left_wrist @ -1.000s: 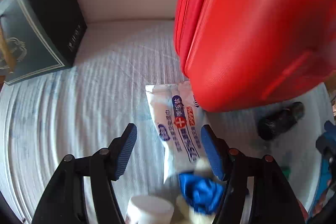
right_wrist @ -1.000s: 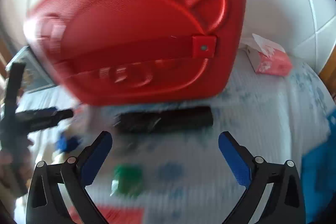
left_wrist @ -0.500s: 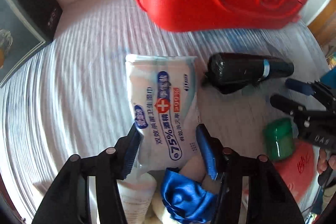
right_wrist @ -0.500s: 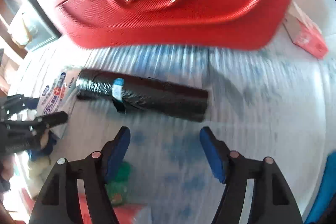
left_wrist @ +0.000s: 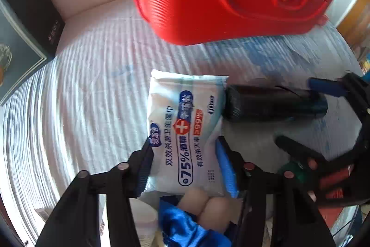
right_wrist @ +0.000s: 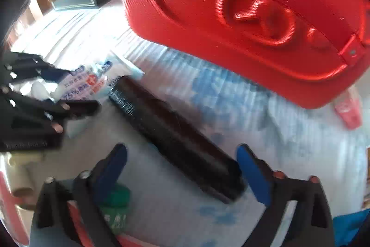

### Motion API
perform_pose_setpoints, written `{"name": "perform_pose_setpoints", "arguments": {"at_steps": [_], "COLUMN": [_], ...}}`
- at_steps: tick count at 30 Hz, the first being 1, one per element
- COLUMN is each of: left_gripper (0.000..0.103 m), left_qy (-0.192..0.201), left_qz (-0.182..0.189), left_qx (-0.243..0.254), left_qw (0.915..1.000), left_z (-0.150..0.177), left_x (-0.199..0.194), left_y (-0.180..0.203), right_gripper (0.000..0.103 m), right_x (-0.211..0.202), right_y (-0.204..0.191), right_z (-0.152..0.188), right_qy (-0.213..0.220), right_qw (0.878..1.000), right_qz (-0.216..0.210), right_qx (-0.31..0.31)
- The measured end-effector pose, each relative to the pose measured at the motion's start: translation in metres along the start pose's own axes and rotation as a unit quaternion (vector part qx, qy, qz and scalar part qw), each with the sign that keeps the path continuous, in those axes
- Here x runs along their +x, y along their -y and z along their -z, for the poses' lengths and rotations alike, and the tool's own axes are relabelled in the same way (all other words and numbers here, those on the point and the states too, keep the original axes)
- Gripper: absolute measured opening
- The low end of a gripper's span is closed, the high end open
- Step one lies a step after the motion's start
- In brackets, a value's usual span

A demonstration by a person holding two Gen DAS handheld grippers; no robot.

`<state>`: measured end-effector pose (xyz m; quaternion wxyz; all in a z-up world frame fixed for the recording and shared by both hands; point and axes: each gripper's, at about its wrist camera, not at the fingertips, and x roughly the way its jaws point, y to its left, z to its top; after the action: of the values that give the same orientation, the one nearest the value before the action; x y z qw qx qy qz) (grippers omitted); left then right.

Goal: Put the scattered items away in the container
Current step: 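Grasp the white wet-wipe pack with the left tool while the right tool grasps the black bag roll, then lift the wet-wipe pack and black bag roll and carry both over the bin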

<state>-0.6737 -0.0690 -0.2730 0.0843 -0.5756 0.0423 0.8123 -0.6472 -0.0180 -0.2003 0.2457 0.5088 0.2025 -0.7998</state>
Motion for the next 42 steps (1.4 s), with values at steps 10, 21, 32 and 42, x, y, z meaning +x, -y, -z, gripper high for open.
{"name": "perform_pose_setpoints", "arguments": {"at_steps": [10, 21, 32, 42], "left_gripper": [0.049, 0.04, 0.04, 0.04], "left_qy": [0.009, 0.06, 0.133, 0.194], "left_qz": [-0.001, -0.014, -0.035, -0.054], "left_qx": [0.011, 0.013, -0.001, -0.03], "left_qw": [0.9999, 0.998, 0.9904, 0.9792], "left_z": [-0.022, -0.023, 0.056, 0.134], "left_x": [0.012, -0.07, -0.207, -0.301], "left_y": [-0.001, -0.024, 0.011, 0.067], "right_gripper": [0.049, 0.03, 0.03, 0.03], "right_x": [0.007, -0.071, -0.18, -0.301], "right_y": [0.024, 0.025, -0.02, -0.071], "right_z": [-0.012, -0.008, 0.014, 0.062], "right_qy": [-0.006, 0.043, 0.125, 0.207], "right_qw": [0.997, 0.992, 0.984, 0.973], "right_qz": [-0.009, -0.03, -0.041, -0.045], "right_qx": [0.078, 0.114, 0.118, 0.091]}}
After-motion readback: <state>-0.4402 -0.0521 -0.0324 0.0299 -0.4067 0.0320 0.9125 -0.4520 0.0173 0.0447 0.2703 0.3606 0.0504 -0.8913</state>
